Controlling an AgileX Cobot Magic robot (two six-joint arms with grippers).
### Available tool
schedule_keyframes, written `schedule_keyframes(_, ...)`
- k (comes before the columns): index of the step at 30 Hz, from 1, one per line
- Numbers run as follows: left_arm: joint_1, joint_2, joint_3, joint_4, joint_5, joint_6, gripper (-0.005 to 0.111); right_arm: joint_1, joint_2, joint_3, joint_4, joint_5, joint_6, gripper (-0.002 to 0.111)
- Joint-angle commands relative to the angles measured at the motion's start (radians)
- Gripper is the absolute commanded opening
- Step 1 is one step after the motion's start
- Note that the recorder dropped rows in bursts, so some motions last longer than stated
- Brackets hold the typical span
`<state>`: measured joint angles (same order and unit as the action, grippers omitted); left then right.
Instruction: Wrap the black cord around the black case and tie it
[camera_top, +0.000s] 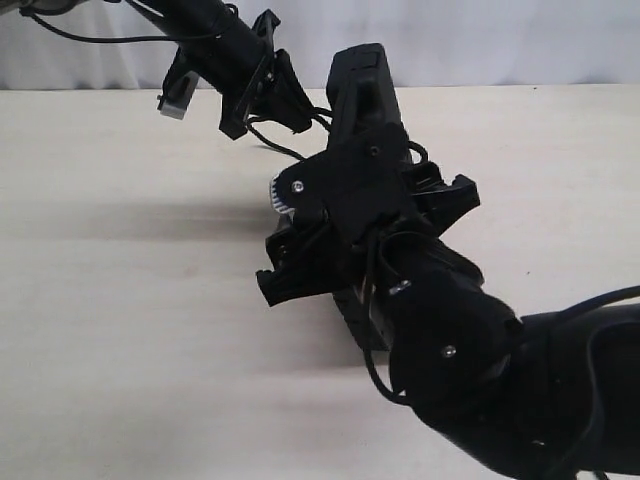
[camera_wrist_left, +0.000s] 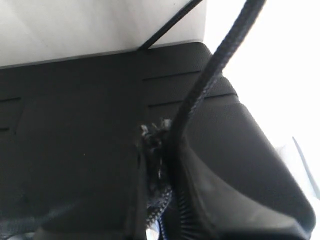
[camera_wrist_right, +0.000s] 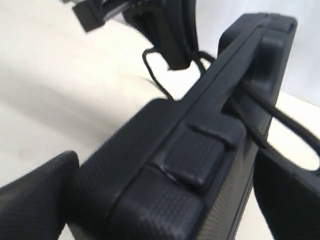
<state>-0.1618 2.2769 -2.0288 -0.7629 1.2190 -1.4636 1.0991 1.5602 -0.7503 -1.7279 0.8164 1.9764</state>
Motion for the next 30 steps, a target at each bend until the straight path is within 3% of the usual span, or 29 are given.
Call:
schedule_keyframes(1,-0.003,-0.013,0.003,-0.012,0.002,0.002,0.0,-0.005,-0.02,-0.005,0.016,0.016,-0.001,0.087)
schedule_keyframes(12,-0.003,-0.013,0.003,0.015,0.002,0.002,0.0,-0.005,-0.02,-0.005,0.015,-0.19,0.134,0.087)
schedule_keyframes(17,-0.003,-0.013,0.003,0.122,0.002,0.002,0.0,-0.005,-0.023,-0.005,0.015,-0.188,0.13,0.087)
schedule_keyframes(25,-0.003,-0.013,0.003,0.066,0.002,0.002,0.0,-0.005,-0.115,-0.005,0.031,-0.131,0.13,0.087)
schedule_keyframes(30,-0.001,-0.013,0.003,0.07,0.002,0.002,0.0,-0.113,-0.257,-0.005,0.176,-0.274,0.094,0.087)
